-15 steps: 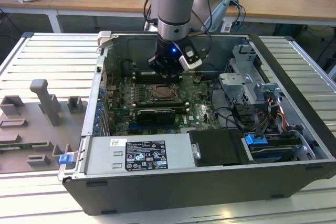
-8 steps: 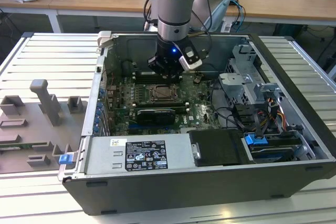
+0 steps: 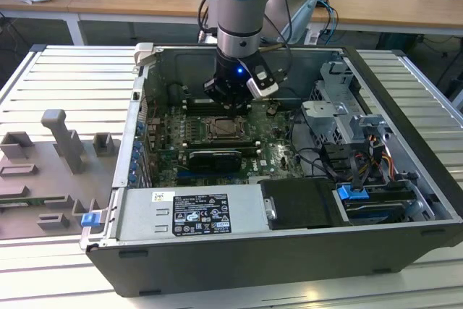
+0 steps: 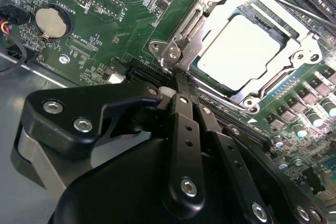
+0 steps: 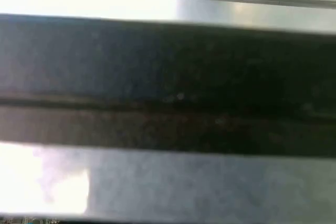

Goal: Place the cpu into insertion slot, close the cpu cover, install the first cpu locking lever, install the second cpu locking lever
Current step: 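Install the first cpu locking lever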

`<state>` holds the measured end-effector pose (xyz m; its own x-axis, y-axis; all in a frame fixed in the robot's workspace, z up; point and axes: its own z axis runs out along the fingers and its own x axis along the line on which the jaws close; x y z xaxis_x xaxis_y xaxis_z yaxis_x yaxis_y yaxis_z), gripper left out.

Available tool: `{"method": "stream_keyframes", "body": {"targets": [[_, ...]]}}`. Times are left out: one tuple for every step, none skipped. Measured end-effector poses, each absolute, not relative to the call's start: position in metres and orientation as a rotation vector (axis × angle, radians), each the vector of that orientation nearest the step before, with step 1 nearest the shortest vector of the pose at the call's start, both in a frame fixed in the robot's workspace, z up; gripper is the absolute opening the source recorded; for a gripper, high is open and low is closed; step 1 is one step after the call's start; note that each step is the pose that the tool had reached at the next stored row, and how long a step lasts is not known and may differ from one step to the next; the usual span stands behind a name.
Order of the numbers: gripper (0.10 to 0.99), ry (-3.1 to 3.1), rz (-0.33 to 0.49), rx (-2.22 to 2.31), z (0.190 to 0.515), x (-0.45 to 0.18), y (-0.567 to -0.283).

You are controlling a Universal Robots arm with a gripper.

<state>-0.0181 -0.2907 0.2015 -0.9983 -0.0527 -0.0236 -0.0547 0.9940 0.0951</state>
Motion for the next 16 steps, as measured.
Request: {"method": "stream_keyframes", "body": {"targets": [[0.106,3.116,0.15,-0.084,0.203,-0.018,-0.291],[0.106,3.116,0.15,-0.084,0.205,-0.018,-0.291],[0.106,3.117,0.15,-0.084,0.213,-0.018,-0.291],[0.106,3.117,0.149,-0.084,0.216,-0.018,-0.291],[0.106,3.117,0.15,-0.084,0.218,-0.018,-0.291],[0.106,3.117,0.15,-0.084,0.219,-0.018,-0.291],[0.106,3.117,0.15,-0.084,0.219,-0.018,-0.291],[0.106,3.118,0.15,-0.084,0.219,-0.018,-0.292],[0.106,3.118,0.15,-0.084,0.219,-0.018,-0.292],[0.106,3.118,0.15,-0.084,0.219,-0.018,-0.293],[0.106,3.118,0.15,-0.084,0.219,-0.018,-0.294],[0.106,3.118,0.15,-0.084,0.219,-0.018,-0.294],[0.106,3.118,0.15,-0.084,0.219,-0.018,-0.295],[0.106,3.118,0.15,-0.084,0.219,-0.018,-0.295],[0.106,3.118,0.15,-0.084,0.219,-0.018,-0.295],[0.106,3.118,0.15,-0.084,0.219,-0.018,-0.297]]}}
